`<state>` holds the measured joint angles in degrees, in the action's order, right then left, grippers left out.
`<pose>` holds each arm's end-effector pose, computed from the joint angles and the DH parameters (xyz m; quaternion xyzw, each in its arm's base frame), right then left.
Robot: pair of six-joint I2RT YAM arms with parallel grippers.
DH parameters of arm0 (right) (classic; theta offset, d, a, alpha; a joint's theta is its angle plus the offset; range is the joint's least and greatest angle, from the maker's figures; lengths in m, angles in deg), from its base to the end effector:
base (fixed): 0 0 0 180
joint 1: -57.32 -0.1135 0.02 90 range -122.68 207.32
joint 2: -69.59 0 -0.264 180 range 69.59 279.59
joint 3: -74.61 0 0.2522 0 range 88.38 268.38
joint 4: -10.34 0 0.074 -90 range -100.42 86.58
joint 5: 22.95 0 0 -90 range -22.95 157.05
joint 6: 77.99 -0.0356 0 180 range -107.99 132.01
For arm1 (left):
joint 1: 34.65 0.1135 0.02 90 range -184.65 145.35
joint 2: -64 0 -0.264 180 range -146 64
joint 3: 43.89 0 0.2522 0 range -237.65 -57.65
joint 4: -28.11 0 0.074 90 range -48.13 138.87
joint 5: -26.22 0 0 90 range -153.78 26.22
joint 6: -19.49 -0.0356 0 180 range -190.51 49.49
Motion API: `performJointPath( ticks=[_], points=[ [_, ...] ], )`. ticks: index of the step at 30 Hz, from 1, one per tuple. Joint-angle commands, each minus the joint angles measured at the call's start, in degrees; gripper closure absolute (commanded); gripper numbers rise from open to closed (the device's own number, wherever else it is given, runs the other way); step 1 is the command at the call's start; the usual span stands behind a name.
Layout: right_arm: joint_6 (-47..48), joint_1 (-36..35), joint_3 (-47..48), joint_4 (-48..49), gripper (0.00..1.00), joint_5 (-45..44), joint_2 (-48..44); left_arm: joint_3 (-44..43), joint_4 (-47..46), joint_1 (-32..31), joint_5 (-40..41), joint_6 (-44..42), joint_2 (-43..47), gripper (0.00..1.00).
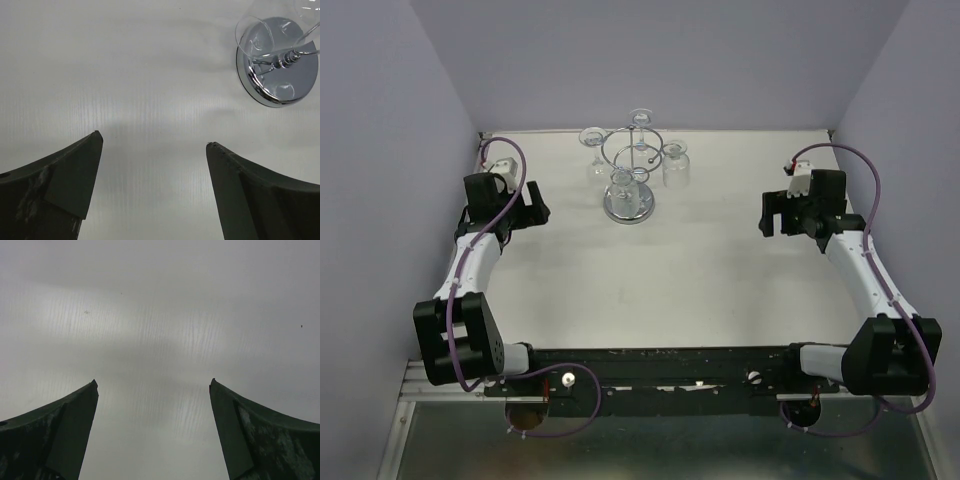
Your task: Take the wine glass off the wine glass rack
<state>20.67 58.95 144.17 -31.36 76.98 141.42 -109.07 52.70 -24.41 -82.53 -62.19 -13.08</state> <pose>0.2682 -0.0015 0.2786 -0.0900 0.9131 0.0444 0.3951 0.2917 0.0411 0.2548 -0.0697 0.8813 -0.1380 0.4465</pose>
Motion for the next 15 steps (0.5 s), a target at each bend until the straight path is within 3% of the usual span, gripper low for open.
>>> performJointPath(
  ticks=[1,5,10,15],
  points=[
    [-1.0,0.4,1.3,1.5,0.00,1.8,1.5,-1.0,1.3,-0.6,-3.8,-4.9,1.4,0.01],
    [-1.4,0.4,3.3,1.4,0.00,3.1,2.6,2.5,-4.6,-2.1,-9.7,-8.0,7.0,0.01],
    [-2.4,0.4,6.6,1.2,0.00,5.5,4.3,0.8,-1.1,-6.6,-13.1,-15.2,10.1,0.01],
    [-4.8,0.4,8.9,1.2,0.00,9.7,4.9,2.7,-3.2,-10.0,-23.6,-20.3,14.3,0.01]
  ],
)
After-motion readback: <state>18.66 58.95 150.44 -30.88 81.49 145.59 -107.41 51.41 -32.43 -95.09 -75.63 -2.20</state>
